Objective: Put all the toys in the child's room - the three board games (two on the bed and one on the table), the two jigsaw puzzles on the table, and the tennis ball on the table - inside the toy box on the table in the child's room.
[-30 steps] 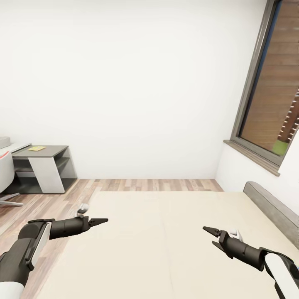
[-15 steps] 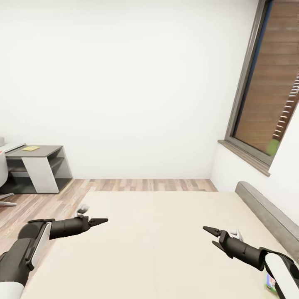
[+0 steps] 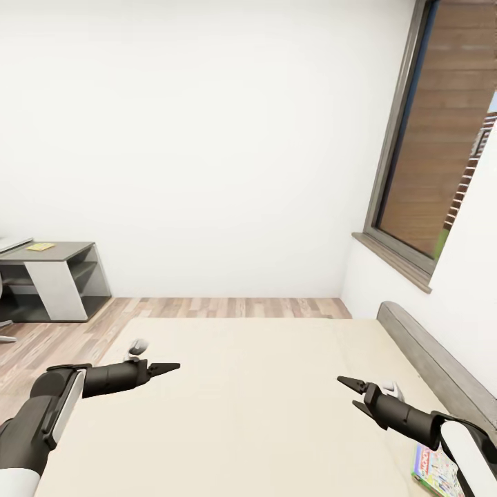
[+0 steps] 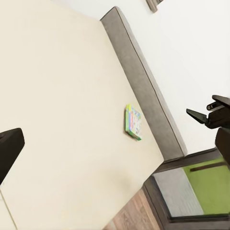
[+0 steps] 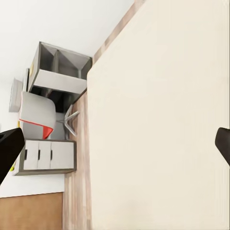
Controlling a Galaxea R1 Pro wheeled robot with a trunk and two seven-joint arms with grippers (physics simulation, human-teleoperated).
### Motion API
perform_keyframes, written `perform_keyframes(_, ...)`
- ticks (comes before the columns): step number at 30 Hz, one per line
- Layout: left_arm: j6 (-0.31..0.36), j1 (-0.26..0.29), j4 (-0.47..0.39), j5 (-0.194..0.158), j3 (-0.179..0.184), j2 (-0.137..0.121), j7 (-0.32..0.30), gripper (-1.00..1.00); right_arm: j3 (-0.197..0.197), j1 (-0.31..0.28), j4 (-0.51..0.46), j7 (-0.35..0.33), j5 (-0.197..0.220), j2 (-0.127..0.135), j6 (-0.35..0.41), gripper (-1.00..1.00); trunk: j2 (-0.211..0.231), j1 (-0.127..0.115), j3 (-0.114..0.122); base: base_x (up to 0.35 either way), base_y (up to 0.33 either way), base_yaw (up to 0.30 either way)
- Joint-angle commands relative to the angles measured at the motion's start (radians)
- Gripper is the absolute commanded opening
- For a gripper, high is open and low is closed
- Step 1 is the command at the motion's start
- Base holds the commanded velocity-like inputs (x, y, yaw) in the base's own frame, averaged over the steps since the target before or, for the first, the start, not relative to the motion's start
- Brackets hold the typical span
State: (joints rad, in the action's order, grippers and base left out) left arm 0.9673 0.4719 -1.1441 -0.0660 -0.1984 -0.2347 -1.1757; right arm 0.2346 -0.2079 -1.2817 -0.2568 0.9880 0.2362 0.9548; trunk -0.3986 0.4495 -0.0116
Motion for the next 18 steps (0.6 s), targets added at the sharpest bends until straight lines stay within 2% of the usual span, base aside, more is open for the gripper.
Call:
perform_keyframes(1,0.008,0.001,0.000,-0.003,0.000,0.000,-0.001,1.00,0.002,-0.001,0.001,-0.010,-0.009,0.000,0.004,1.00,-0.001,0.000,-0.001,0.000,-0.295,0.000)
perform_keyframes(18,0.008,0.001,0.000,-0.003,0.001,0.000,0.001,1.00,0.001,-0.001,0.000,-0.010,-0.009,0.000,0.004,1.00,-0.001,0.000,-0.001,0.000,-0.294,0.000)
